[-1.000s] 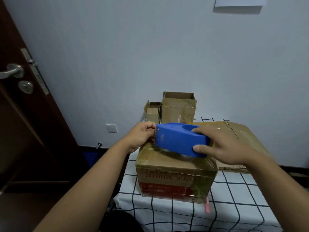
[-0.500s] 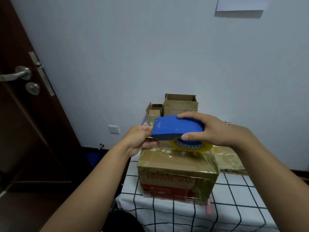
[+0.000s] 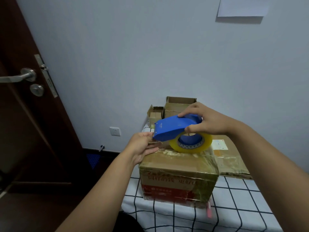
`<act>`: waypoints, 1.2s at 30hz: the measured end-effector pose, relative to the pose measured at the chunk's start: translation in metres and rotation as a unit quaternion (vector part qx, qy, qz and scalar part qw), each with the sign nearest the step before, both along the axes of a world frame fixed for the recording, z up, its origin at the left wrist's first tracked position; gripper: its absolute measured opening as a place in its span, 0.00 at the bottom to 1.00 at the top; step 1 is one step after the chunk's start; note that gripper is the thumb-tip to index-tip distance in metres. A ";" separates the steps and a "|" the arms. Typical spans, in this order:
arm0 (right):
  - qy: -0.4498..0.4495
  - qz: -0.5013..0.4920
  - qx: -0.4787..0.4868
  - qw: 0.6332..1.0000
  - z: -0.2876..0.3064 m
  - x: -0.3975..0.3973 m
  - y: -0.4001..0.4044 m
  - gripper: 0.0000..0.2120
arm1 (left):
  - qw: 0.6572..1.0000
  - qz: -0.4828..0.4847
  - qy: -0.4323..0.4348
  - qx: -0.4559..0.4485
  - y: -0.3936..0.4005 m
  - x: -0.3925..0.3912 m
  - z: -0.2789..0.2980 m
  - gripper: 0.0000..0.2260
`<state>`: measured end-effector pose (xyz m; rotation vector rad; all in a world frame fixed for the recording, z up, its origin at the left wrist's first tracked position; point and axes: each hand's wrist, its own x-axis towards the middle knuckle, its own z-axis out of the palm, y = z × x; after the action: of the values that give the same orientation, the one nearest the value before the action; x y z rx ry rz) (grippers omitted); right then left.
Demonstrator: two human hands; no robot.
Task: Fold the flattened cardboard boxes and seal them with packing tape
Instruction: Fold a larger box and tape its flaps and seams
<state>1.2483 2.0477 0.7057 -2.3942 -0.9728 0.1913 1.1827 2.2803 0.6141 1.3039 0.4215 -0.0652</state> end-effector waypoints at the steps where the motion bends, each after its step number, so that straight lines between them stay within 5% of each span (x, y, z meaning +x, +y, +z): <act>1: -0.017 0.000 -0.027 0.999 0.005 0.000 0.005 0.22 | 1.000 -0.001 0.000 -0.002 0.001 0.000 0.000 0.10; 8: -0.119 0.003 -0.187 0.975 0.010 -0.004 0.035 0.25 | 1.000 0.000 0.002 -0.012 0.004 0.000 -0.001 0.10; 36: -0.020 0.019 -0.079 0.997 0.013 -0.017 -0.003 0.20 | 1.000 0.010 0.006 0.003 -0.004 -0.004 0.004 0.10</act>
<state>1.2318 2.0445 0.7186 -2.5319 -1.0579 0.2446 1.1784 2.2765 0.6179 1.3061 0.4440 -0.0548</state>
